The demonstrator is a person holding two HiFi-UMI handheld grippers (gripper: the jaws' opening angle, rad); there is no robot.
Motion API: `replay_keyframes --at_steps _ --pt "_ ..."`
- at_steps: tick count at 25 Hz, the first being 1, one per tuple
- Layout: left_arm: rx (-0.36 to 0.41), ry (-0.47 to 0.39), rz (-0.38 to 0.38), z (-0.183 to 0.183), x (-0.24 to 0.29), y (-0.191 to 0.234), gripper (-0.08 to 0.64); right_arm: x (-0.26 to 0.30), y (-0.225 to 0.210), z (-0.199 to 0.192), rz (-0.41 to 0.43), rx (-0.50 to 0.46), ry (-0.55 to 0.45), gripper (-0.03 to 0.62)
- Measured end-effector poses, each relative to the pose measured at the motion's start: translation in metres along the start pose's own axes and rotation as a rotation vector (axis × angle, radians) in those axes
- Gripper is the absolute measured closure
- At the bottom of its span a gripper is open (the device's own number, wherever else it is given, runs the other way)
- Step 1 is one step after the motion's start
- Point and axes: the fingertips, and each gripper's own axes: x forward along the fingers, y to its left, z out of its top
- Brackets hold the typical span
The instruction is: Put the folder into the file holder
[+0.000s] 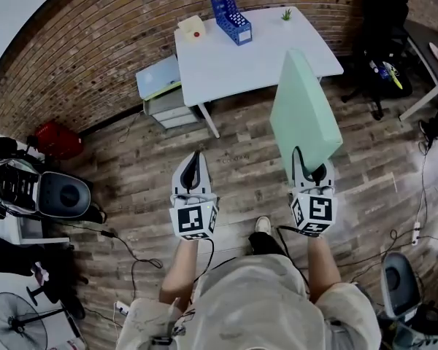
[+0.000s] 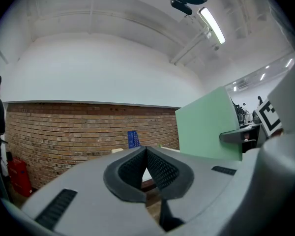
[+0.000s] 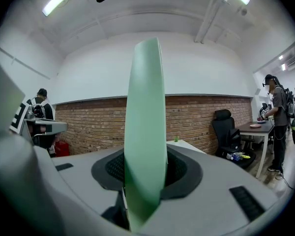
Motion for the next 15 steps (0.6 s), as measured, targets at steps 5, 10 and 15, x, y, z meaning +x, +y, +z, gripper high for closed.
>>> replay_keyframes --at_steps 5,10,15 --pt "0.024 0.041 0.034 -0.002 0.048 -0.005 0.551 0.032 -0.032 0.001 -0.010 0.029 -0.012 0.430" --pt "0.032 0.038 0.040 0.003 0.088 -0.013 0.551 0.056 -0.061 0.002 -0.018 0.032 -0.023 0.430" --pt "0.028 0.037 0.039 0.003 0.115 -0.018 0.551 0.074 -0.078 0.006 -0.026 0.031 -0.036 0.430"
